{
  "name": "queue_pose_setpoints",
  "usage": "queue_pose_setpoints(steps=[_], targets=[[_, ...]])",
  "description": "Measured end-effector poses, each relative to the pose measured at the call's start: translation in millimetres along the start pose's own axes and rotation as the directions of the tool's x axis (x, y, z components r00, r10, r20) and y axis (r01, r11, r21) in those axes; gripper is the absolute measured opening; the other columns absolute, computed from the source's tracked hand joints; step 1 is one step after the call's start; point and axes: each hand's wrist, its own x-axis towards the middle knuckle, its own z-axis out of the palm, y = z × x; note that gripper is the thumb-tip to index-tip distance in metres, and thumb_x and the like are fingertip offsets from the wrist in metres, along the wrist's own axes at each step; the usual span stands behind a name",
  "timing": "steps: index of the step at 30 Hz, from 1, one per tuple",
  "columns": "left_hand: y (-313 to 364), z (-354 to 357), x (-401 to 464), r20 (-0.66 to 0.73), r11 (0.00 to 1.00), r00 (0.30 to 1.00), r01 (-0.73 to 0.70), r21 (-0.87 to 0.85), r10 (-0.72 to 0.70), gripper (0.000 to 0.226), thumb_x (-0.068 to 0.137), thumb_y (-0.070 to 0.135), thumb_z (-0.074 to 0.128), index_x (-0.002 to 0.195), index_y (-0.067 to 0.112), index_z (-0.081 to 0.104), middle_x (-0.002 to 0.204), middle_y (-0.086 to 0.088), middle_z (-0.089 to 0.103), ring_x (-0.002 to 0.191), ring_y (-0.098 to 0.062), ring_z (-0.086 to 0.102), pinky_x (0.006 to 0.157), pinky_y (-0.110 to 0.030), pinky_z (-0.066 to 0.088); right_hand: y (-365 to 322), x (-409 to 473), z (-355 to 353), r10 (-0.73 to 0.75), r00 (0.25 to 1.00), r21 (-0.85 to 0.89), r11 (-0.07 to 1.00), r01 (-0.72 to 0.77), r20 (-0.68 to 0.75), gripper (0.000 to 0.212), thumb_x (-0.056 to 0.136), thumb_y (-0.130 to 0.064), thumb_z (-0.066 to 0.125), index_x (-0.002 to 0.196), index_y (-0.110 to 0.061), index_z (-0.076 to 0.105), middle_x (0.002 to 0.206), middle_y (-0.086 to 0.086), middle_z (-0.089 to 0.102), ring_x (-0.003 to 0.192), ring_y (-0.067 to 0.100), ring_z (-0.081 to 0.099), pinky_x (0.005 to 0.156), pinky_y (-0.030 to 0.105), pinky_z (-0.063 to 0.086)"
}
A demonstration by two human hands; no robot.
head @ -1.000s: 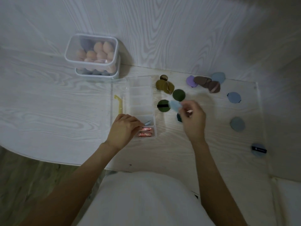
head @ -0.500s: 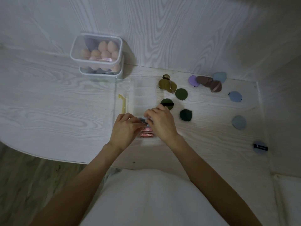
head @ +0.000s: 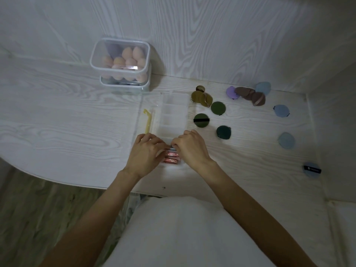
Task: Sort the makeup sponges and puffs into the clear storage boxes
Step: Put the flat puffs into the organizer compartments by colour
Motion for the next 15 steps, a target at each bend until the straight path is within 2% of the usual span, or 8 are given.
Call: queue_pose_setpoints(steps=[2,5,8,12,15], targets=[[4,-6,2,0.001,0.999,1.000,0.020,-0.050,-0.020,0.026,0.080,0.033,0.052,0.094,0.024,0.072,0.088,0.005,0.070,0.085,-0.022,0.060,0.077,-0.033,0.042,6,-6,-3,-0.003,0.998,0.114,0.993,0.010,-0.063,0.012,0.079,-0.006,0.066,0.082,-0.015,0.074,0.069,0.004,0.069,0.068,0.024,0.056,0.068,0.030,0.038],[17,-17,10,-0.058,0.983,0.998,-0.021,-0.182,0.010,0.025,0.082,0.032,0.050,0.098,0.020,0.066,0.094,0.003,0.066,0.083,-0.019,0.058,0.073,-0.031,0.042,17,-22,-19,0.045,0.985,0.236,0.972,-0.005,-0.166,0.013,0.081,-0.010,0.065,0.092,-0.014,0.072,0.081,0.003,0.072,0.073,0.022,0.060,0.069,0.032,0.044],[36,-24,31,-0.135,0.955,0.989,-0.095,-0.279,0.059,0.021,0.087,0.028,0.051,0.100,0.016,0.061,0.095,0.002,0.062,0.081,-0.013,0.056,0.068,-0.026,0.042,42,-44,-35,0.188,0.949,0.299,0.948,-0.108,-0.252,0.018,0.084,-0.011,0.064,0.100,-0.013,0.070,0.087,0.004,0.072,0.075,0.020,0.062,0.066,0.033,0.051],[68,-18,87,-0.163,0.903,0.962,-0.262,-0.340,0.218,0.021,0.088,0.026,0.052,0.102,0.013,0.062,0.093,0.000,0.063,0.080,-0.010,0.056,0.069,-0.021,0.043,109,-86,-51,0.444,0.844,0.340,0.877,-0.341,-0.300,0.021,0.088,-0.014,0.059,0.107,-0.015,0.067,0.087,0.007,0.069,0.076,0.021,0.060,0.065,0.033,0.050],[90,0,143,-0.081,0.863,0.939,-0.340,-0.373,0.335,0.020,0.087,0.023,0.056,0.101,0.011,0.064,0.093,-0.003,0.065,0.080,-0.012,0.056,0.065,-0.018,0.042,167,-110,-54,0.642,0.726,0.388,0.752,-0.533,-0.246,0.026,0.090,-0.012,0.056,0.115,-0.013,0.062,0.109,0.011,0.064,0.094,0.029,0.058,0.076,0.030,0.043]])
